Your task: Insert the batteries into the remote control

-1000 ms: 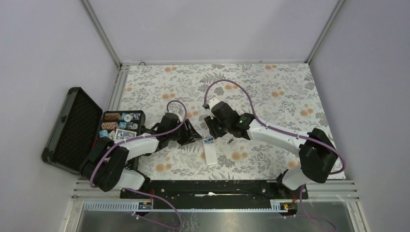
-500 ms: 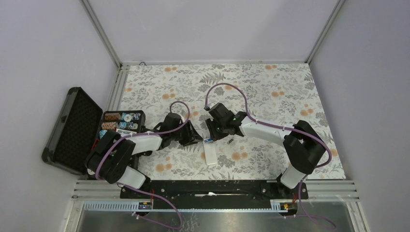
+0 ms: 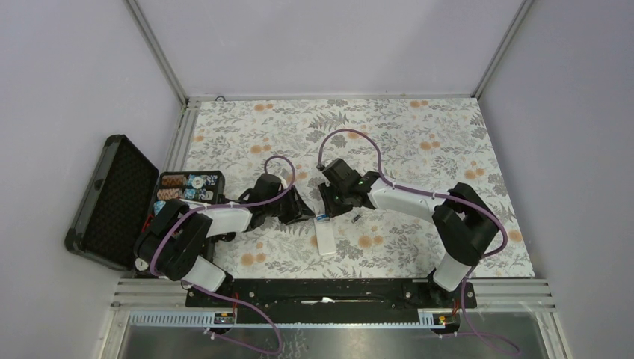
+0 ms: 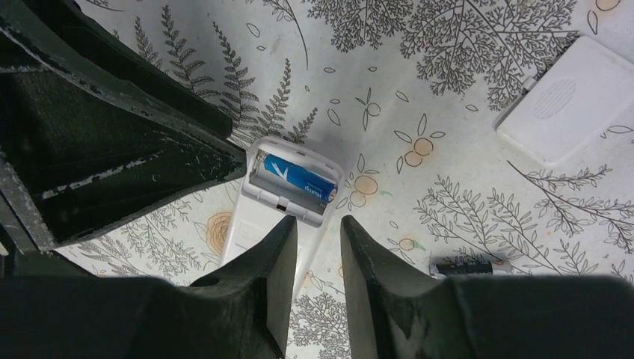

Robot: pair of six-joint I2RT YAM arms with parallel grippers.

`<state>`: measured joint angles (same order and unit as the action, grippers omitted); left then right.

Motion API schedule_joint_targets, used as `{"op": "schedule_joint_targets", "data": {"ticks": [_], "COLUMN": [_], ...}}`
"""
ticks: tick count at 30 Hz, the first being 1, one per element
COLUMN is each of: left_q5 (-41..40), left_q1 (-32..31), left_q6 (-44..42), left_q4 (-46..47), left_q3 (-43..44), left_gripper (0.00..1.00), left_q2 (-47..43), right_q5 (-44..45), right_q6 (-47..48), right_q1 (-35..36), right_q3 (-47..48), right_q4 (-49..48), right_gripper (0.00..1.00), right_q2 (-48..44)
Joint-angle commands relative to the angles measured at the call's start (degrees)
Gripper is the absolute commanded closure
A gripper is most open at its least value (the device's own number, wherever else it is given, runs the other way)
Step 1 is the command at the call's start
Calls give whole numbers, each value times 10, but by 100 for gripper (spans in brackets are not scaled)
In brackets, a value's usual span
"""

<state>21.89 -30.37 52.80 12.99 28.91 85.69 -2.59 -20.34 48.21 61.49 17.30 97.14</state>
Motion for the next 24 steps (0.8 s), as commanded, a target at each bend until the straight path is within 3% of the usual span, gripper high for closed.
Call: {"op": "schedule_joint_targets", "data": {"ticks": [1, 24], "left_q5": [15, 22], "left_q1": [-2, -7], "left_q6": [2, 8], "left_q4": [35, 51], "left_q3": [19, 13], "left_gripper": [65, 73], "left_q2": [4, 12], "right_q5": [-7, -13], "right_q6": [-13, -19], "right_q1": [-6, -7], "right_q3": [27, 37], "right_q4": [-12, -19], "right_gripper": [66, 74], "right_q2": [13, 37]}}
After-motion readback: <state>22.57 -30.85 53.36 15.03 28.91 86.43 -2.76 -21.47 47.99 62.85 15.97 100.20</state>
